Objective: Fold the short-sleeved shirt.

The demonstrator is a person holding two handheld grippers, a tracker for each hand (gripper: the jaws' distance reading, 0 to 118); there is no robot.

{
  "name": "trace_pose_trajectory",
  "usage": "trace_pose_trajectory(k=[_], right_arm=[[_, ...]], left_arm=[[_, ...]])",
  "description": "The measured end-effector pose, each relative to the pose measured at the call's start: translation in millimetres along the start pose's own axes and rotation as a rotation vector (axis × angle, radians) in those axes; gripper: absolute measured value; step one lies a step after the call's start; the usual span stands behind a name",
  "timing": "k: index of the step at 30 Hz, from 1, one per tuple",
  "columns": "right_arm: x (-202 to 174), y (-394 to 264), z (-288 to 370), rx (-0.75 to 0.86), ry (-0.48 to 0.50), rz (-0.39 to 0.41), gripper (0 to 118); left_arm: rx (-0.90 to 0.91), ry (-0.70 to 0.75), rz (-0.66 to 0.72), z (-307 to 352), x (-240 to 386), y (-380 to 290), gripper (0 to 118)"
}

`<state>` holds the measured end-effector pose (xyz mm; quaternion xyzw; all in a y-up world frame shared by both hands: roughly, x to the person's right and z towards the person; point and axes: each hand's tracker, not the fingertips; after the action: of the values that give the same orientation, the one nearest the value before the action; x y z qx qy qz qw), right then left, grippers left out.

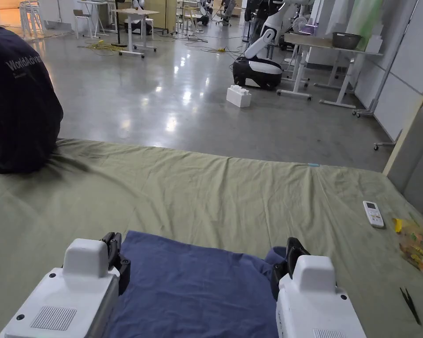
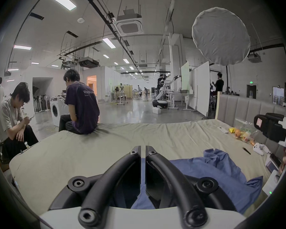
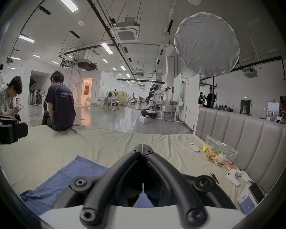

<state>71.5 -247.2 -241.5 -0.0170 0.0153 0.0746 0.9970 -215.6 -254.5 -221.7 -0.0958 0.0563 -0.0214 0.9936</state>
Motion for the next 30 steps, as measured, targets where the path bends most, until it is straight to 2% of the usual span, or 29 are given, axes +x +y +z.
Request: trace_pose_trajectory(k=[6, 9, 11, 16, 19, 20, 21, 22, 24, 25, 30], right_arm=[[10.3, -10.0, -14.7, -0.039, -0.010, -0.030, 0], [15.7, -21.4, -24.2, -0.075, -0.012, -0.010, 0], [20.3, -31.1, -31.9, -0.106, -0.013, -0.003, 0], [31.8, -56.1, -52.3, -0.177, -0.032, 0.024, 0], [39.3, -70.3, -63.8, -0.223, -0.043, 0.027, 0], [41.5, -74.8, -67.5, -0.233, -0.046, 0.035, 0], [44.3, -79.1, -70.6, -0.244, -0.050, 0.040, 0], [46.1, -82.9, -73.0, -0.255, -0.054, 0.046, 0], [51.0, -92.1, -77.7, -0.279, -0.059, 0.051, 0], [53.5, -97.0, -79.0, -0.293, -0.065, 0.058, 0], [65.8, -120.5, -79.5, -0.361, -0.088, 0.078, 0]], left_arm=[[-0.107, -0.005, 0.009, -35.4, -14.3, -14.5, 3], [-0.211, 0.002, -0.014, -69.5, -24.8, -28.0, 3], [-0.250, 0.024, -0.059, -101.3, -30.7, -37.2, 3], [-0.462, -0.006, -0.057, -199.5, -47.6, -55.0, 3], [-0.582, -0.030, 0.008, -256.7, -54.7, -60.8, 3], [-0.617, -0.031, 0.020, -275.6, -57.1, -63.8, 7], [-0.644, -0.012, 0.027, -294.3, -58.6, -67.3, 19], [-0.683, -0.012, 0.046, -310.2, -59.7, -70.7, 36], [-0.745, -0.010, 0.039, -323.9, -51.8, -67.4, 84], [-0.734, -0.018, 0.035, -333.6, -49.9, -69.7, 92], [-0.737, -0.066, 0.023, -350.7, -30.7, -70.0, 92]])
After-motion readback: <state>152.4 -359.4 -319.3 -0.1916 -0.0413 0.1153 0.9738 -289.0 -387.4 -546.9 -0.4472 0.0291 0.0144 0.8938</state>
